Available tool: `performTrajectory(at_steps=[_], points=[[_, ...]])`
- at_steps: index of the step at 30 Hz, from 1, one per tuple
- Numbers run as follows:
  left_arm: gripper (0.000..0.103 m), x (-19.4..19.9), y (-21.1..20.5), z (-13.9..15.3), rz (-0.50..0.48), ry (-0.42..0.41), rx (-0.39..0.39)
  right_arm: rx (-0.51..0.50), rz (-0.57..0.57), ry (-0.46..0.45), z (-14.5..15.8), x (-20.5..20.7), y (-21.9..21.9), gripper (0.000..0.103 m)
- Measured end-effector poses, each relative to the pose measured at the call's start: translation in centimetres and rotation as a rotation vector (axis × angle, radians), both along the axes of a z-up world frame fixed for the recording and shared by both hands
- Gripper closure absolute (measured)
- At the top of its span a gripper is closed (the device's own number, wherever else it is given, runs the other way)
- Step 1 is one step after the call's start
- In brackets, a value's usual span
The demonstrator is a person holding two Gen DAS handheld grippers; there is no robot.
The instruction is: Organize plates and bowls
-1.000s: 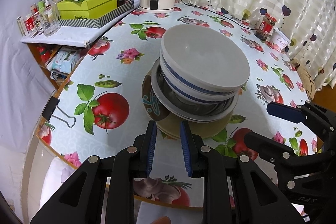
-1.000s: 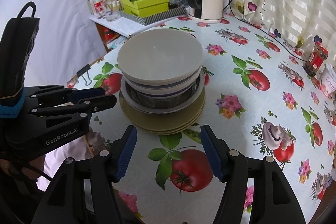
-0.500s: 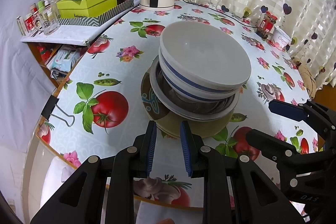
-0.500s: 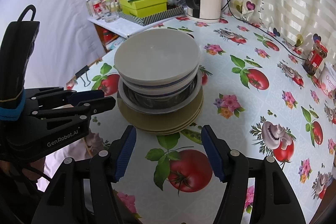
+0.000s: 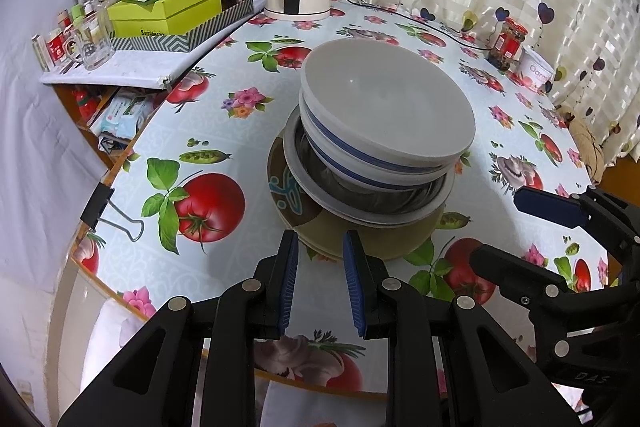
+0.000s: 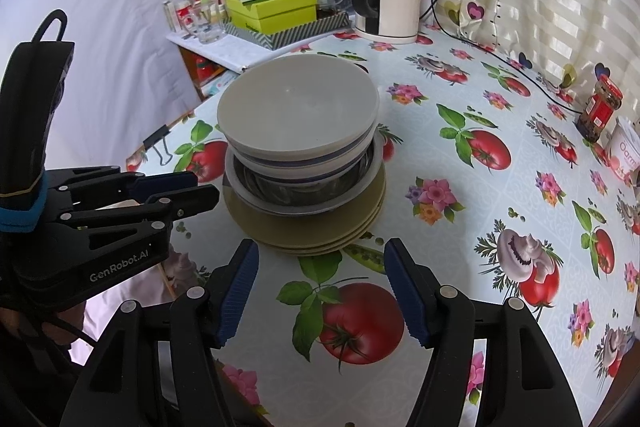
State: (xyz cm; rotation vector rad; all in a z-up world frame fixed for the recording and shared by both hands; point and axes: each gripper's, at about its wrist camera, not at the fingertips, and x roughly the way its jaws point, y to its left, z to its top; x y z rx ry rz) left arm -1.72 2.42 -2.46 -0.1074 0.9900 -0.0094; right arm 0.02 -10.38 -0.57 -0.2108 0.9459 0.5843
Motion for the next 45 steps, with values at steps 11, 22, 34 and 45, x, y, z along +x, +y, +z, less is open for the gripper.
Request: performTrajectory(at_steps=[11,22,34,45], points=[[0.079,-0.19,-0.3,0.11,0.001,0.004,0.021,0.001,0.0,-0.002,0.07,-0.04,-0.1,0.036],[0.079,-0.22,-0.33,0.08,0.001,0.004,0.021,0.001,0.0,-0.002,0.04,-0.09,-0.08,0.035],[0.079,-0.2,-0.34,0.07,0.001,0.004,0.022,0.002,0.0,-0.003,0.01,-0.13,-0.03,0.035],[0.079,-0.19,-0.36,0.04,0.001,0.005,0.024,0.002,0.0,-0.004,-0.03,-0.12,-0.09,0.033]])
